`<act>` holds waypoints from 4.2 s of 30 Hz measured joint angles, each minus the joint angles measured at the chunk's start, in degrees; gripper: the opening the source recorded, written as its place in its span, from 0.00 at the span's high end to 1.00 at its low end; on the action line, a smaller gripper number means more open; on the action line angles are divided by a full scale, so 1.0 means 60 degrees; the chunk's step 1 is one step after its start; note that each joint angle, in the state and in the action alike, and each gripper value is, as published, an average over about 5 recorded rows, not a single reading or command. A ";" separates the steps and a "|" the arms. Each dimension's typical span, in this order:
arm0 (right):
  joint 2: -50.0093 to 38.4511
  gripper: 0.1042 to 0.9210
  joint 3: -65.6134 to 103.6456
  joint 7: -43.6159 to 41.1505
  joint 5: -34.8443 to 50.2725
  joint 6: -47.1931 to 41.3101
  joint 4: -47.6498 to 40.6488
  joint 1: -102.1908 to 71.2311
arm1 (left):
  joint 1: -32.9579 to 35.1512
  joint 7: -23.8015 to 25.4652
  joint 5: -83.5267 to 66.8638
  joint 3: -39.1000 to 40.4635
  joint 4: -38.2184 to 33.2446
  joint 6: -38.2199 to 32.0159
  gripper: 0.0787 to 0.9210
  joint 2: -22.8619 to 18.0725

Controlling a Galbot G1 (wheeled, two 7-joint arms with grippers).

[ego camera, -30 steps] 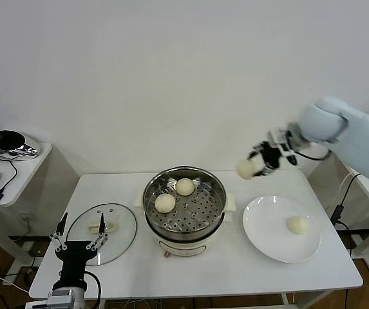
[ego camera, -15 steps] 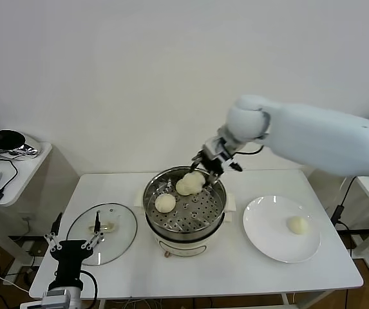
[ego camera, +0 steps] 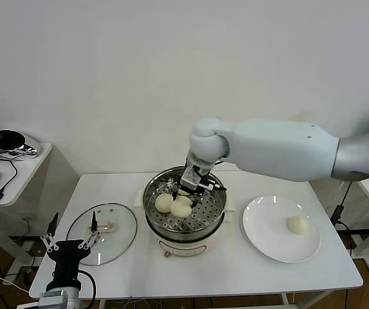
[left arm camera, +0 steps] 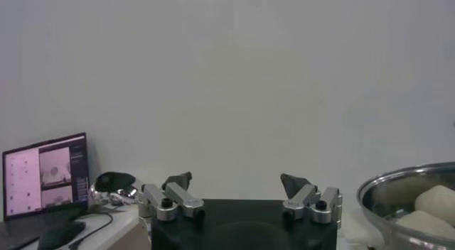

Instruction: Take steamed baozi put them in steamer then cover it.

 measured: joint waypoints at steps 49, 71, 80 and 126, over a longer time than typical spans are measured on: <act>-0.3427 0.12 -0.0087 0.0338 0.0496 -0.3448 0.1969 0.1086 | -0.0117 0.0017 0.0011 0.0146 0.0037 -0.0029 0.12 0.0104; -0.7450 0.12 0.4419 0.0184 -0.1555 -0.4729 0.0986 -0.4757 | 0.0021 0.0063 0.0266 0.0421 0.0193 -0.0089 0.12 0.0218; -0.7274 0.12 0.6517 0.0131 -0.2578 -0.4011 -0.0384 -0.6996 | 0.0106 0.0052 0.0338 0.0373 0.0221 -0.0108 0.12 0.0174; -0.4888 0.41 0.8078 0.0311 -0.3687 -0.3401 -0.3693 -0.8085 | 0.0155 0.0021 0.0243 0.0236 0.0152 -0.0123 0.12 0.0120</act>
